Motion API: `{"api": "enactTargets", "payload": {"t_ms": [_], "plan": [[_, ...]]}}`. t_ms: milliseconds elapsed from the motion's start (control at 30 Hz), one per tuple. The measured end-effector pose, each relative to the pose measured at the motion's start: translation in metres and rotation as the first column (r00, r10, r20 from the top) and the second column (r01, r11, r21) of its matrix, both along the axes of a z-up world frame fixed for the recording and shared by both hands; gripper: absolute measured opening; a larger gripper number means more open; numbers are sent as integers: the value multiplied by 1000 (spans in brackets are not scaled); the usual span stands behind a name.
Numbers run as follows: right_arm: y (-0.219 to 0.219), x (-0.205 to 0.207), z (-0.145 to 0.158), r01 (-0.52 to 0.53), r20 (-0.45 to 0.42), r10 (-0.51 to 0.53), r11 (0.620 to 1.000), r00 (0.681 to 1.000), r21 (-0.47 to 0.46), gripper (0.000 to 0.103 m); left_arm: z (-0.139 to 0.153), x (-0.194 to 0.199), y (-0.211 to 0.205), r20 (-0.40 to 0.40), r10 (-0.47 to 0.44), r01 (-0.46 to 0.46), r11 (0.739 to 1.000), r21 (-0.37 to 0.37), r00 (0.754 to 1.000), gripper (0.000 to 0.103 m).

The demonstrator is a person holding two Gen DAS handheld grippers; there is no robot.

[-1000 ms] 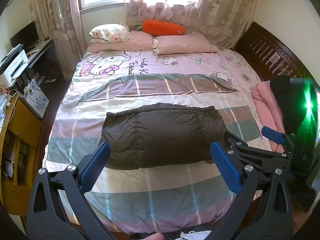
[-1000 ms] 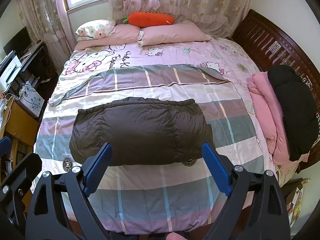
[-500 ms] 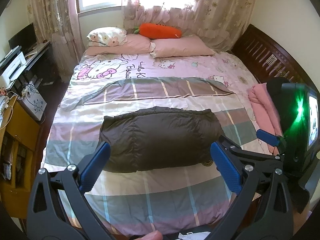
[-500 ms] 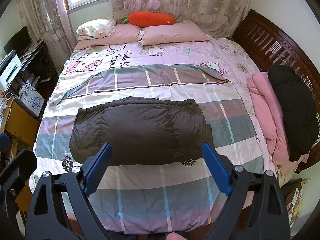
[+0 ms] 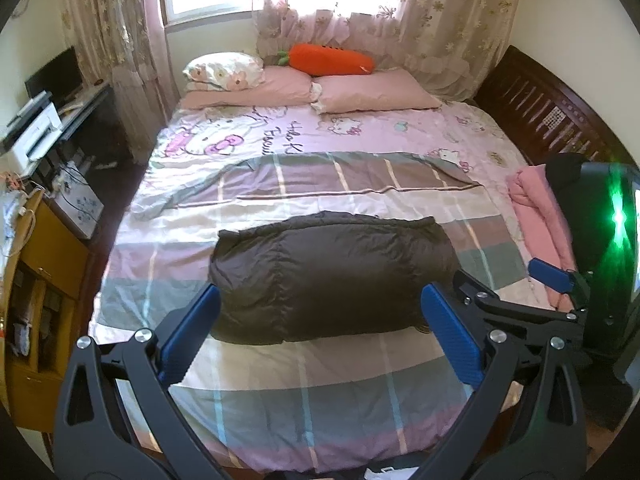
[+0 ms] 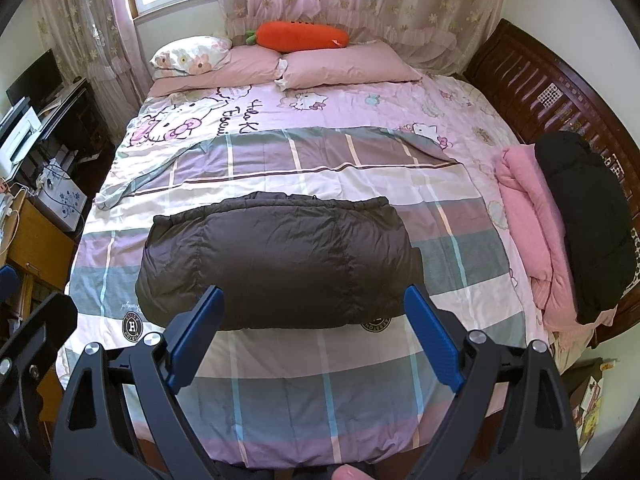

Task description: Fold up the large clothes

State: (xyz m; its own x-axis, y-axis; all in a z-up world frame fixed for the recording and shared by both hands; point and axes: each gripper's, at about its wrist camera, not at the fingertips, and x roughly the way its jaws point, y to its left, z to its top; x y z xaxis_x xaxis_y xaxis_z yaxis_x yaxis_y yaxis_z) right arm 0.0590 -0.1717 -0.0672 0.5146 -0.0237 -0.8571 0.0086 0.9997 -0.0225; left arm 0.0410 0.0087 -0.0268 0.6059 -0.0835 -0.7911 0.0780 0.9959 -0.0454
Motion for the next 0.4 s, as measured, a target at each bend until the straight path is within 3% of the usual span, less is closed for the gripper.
{"api": "enactTargets", "payload": {"t_ms": [233,400], "plan": [[-5,5,-6,-7,-13,8,1000,1000,2,91,-10,9,2,-66,-20,17,999,-45,998,101],[-7,11,-7,-10,-16,10,1000,1000,3,91,-11,11,-2,-69,-29,26,999,-40,997,101]]}}
